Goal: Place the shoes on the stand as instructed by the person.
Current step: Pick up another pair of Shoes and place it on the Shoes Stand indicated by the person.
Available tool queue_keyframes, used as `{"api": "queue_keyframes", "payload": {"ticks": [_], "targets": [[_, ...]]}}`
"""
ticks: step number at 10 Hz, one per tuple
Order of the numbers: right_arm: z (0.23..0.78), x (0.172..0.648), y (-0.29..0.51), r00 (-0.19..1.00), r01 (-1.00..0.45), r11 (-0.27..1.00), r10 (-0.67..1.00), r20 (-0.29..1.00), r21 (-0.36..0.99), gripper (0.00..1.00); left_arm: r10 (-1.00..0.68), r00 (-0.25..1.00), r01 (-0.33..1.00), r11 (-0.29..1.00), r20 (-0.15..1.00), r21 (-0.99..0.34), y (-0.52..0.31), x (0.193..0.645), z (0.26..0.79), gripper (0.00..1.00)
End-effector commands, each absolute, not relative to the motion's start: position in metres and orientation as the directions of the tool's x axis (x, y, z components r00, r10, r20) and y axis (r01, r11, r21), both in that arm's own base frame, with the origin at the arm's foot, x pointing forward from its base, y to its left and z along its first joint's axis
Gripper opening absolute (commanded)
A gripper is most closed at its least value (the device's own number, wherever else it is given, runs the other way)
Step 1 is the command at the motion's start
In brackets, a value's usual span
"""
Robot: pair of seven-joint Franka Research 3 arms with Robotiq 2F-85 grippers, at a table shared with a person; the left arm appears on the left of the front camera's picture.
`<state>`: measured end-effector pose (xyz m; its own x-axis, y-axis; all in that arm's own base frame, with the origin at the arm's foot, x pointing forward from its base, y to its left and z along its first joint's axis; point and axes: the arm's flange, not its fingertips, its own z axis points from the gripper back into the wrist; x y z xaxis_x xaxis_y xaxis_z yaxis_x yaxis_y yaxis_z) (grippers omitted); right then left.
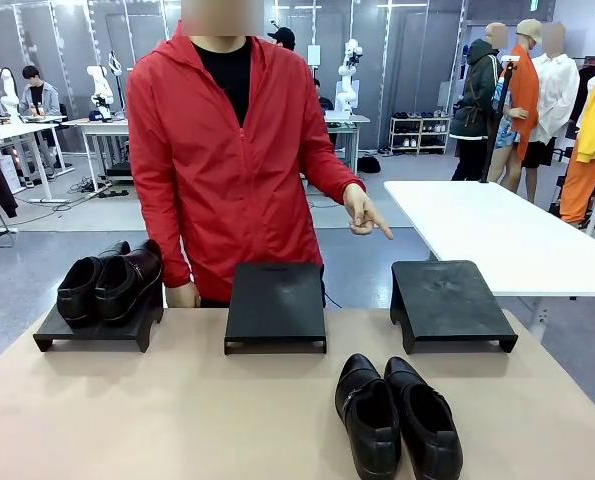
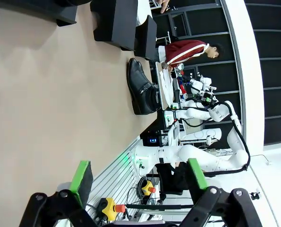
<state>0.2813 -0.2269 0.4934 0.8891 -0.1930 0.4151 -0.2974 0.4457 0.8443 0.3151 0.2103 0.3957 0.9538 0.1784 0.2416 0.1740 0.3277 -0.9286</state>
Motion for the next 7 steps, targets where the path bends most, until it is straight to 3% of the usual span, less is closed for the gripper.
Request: {"api": "queue_keyframes", "payload": {"ticks": [1,3,7], "targets": [[0.495,0.281,-0.228,0.879,-0.321,0.438,-0.190,0.436,0.839,1.00,0.167,0.954,0.184,0.324,0.247,-0.928,0.210,0.312,0.396,1.00],[0.493,0.281,-0.227,0.889,-0.297,0.446,-0.193,0.415,0.844,1.00,0.167,0.954,0.184,0.324,0.247,-0.928,0.210,0.312,0.396,1.00],[0.548,0.282,-0.171,0.927,-0.280,0.603,-0.035,0.375,0.747,1.00,0.167,0.954,0.184,0.324,0.247,-0.928,0.210,0.312,0.396,1.00]]}}
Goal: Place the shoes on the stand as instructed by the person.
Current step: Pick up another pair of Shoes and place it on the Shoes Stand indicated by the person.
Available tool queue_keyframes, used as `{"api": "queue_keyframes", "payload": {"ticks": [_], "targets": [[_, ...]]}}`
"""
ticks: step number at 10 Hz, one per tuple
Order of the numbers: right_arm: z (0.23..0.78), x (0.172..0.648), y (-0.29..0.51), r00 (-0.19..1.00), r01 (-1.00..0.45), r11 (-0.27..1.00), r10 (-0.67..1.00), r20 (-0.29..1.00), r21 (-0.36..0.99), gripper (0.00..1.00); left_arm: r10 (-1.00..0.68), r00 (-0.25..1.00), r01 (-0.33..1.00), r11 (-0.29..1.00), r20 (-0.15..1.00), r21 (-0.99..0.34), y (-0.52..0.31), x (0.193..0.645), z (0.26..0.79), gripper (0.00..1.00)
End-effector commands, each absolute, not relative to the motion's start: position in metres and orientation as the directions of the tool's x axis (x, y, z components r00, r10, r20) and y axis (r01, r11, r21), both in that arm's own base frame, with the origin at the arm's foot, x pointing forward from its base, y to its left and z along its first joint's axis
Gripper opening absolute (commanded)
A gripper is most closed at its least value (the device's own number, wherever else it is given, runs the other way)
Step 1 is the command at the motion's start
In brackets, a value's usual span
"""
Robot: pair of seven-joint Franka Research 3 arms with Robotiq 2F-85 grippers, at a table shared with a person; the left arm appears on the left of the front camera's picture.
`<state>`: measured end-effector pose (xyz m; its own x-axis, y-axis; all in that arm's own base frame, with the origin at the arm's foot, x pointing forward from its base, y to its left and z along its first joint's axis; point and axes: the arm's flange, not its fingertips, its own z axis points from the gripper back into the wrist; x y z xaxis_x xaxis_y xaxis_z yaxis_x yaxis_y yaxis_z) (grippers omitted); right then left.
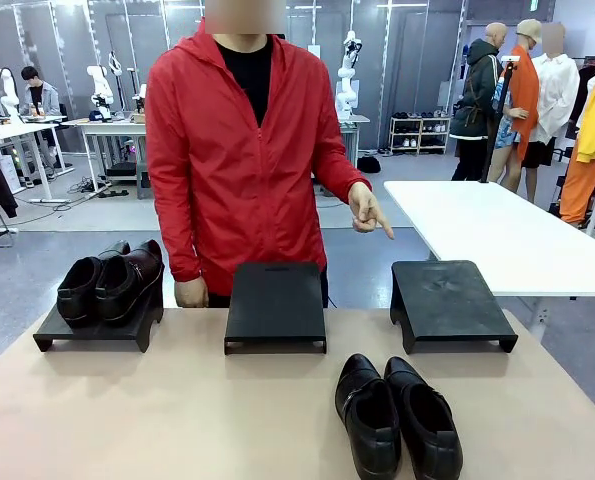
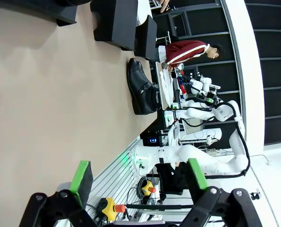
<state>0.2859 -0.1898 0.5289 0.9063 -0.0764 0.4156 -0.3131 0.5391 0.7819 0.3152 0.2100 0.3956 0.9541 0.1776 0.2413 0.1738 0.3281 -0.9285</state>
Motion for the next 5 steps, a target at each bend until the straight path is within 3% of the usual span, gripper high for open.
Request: {"api": "queue_keyframes", "payload": {"ticks": [1,5], "targets": [[0.563,0.283,-0.147,0.933,-0.287,0.642,0.020,0.359,0.711,1.00,0.167,0.954,0.184,0.324,0.247,-0.928,0.210,0.312,0.396,1.00],[0.582,0.291,-0.024,0.950,-0.284,0.792,0.158,0.268,0.540,1.00,0.167,0.954,0.184,0.324,0.247,-0.928,0.210,0.312,0.396,1.00]]}}
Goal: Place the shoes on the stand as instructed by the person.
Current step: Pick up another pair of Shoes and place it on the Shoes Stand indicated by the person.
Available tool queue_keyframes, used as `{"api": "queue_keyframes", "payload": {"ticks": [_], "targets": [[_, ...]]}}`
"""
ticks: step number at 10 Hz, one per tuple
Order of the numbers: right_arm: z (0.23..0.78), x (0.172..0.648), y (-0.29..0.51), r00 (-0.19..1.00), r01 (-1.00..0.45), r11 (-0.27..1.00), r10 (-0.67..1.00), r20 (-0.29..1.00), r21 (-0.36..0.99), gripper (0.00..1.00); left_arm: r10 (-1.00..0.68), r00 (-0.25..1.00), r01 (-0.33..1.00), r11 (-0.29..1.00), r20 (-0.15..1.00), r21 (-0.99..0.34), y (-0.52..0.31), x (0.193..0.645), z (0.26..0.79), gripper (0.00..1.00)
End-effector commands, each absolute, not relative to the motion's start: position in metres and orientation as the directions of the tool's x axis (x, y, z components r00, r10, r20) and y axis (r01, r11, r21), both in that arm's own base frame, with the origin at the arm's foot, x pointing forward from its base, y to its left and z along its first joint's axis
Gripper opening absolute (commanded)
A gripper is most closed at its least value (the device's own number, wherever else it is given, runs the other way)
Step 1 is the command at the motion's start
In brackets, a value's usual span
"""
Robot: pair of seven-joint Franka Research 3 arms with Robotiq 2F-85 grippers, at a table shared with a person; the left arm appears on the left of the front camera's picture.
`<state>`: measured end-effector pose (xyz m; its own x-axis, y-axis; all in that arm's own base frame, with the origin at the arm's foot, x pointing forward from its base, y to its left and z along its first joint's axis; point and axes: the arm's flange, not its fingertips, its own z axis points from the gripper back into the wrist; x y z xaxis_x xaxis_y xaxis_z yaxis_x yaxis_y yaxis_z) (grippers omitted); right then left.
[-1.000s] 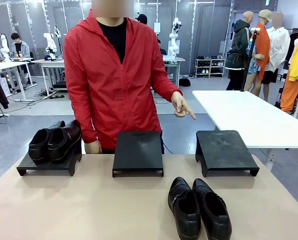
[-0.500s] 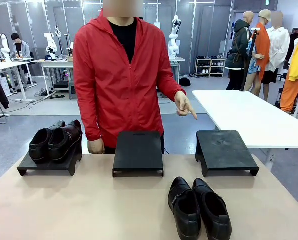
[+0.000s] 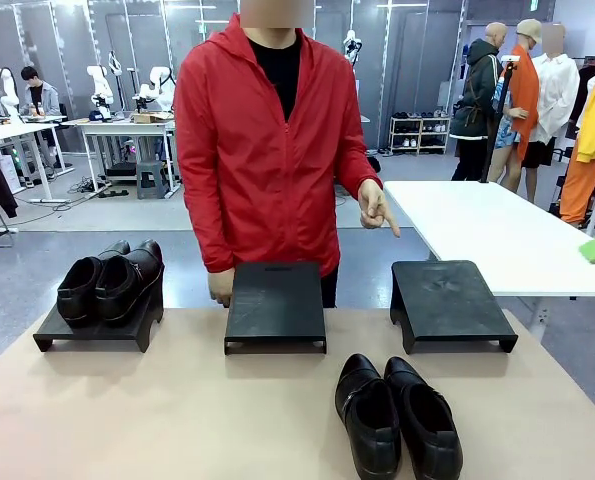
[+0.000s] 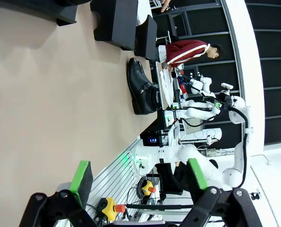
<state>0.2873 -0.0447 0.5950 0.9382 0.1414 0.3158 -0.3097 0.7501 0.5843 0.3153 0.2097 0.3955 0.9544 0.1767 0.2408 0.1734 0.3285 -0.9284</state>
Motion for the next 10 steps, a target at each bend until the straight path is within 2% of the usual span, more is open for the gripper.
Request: {"api": "queue_keyframes", "payload": {"ticks": [1,3,6,10], "targets": [[0.574,0.293,0.008,0.950,-0.276,0.818,0.152,0.272,0.504,1.00,0.167,0.954,0.184,0.324,0.247,-0.928,0.210,0.312,0.396,1.00],[0.556,0.291,0.057,0.962,-0.236,0.857,0.140,0.233,0.459,1.00,0.167,0.954,0.184,0.324,0.247,-0.928,0.210,0.312,0.396,1.00],[0.508,0.291,0.122,0.955,-0.170,0.942,0.085,0.284,0.290,1.00,0.167,0.954,0.184,0.324,0.247,-0.928,0.210,0.312,0.396,1.00],[0.452,0.310,0.159,0.977,-0.123,0.972,0.084,0.194,0.201,1.00,0.167,0.954,0.184,0.324,0.247,-0.928,0.210,0.312,0.396,1.00]]}}
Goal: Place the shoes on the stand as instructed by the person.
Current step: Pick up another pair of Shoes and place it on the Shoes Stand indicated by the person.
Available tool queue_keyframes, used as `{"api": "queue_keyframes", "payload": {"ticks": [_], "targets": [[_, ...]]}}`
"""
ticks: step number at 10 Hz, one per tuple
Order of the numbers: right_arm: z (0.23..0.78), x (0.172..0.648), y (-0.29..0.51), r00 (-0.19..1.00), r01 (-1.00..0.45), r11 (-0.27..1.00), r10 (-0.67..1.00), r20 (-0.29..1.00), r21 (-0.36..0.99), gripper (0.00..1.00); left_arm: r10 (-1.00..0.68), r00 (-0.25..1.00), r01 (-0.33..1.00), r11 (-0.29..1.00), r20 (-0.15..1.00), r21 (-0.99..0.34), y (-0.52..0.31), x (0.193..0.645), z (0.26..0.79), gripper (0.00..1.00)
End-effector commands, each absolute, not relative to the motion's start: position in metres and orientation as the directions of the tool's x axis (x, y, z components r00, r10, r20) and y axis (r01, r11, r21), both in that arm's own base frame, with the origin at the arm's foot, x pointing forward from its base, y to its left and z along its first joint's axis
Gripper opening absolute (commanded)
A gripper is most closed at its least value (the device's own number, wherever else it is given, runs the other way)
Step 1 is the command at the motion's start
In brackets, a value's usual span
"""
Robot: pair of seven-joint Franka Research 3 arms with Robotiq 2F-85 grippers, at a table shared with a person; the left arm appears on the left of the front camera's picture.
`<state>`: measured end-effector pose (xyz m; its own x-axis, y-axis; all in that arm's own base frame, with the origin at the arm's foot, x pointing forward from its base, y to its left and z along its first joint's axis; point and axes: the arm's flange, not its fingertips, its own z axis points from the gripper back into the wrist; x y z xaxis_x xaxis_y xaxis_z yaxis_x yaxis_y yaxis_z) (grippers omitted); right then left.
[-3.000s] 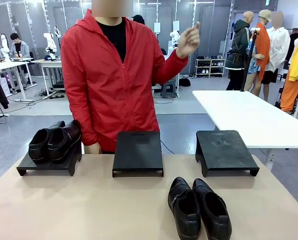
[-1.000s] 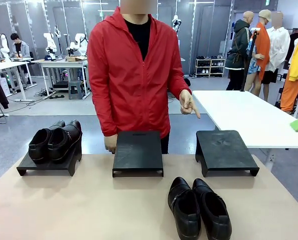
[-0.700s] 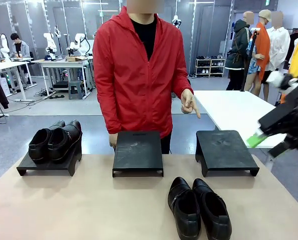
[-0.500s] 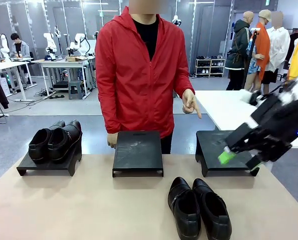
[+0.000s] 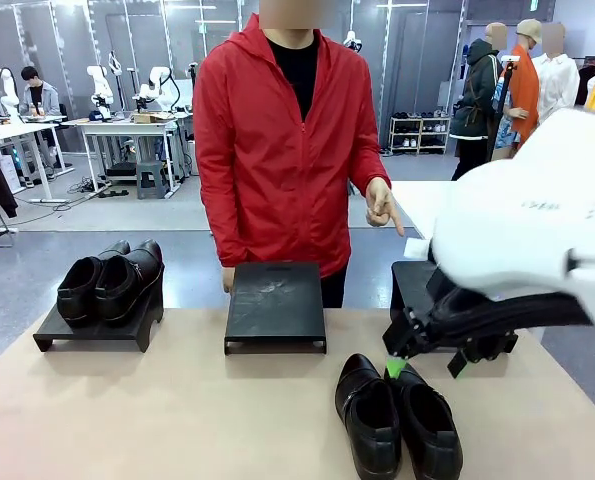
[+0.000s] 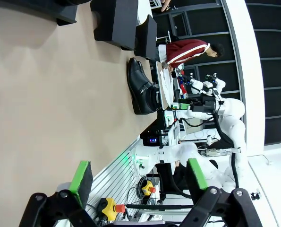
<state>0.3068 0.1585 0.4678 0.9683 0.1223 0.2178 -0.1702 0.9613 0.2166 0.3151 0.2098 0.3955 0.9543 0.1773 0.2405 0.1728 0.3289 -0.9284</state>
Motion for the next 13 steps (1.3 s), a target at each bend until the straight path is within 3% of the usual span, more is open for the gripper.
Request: {"api": "queue_keyframes", "payload": {"ticks": [1,4,13], "targets": [[0.442,0.315,0.162,0.981,-0.116,0.974,0.082,0.176,0.195,1.00,0.167,0.954,0.184,0.324,0.247,-0.928,0.210,0.312,0.396,1.00],[0.416,0.329,0.166,0.990,-0.102,0.977,0.080,0.119,0.188,1.00,0.167,0.954,0.184,0.324,0.247,-0.928,0.210,0.312,0.396,1.00],[0.362,0.364,0.196,0.989,-0.055,0.992,0.039,0.141,0.115,1.00,0.167,0.954,0.184,0.324,0.247,-0.928,0.210,0.312,0.396,1.00]]}}
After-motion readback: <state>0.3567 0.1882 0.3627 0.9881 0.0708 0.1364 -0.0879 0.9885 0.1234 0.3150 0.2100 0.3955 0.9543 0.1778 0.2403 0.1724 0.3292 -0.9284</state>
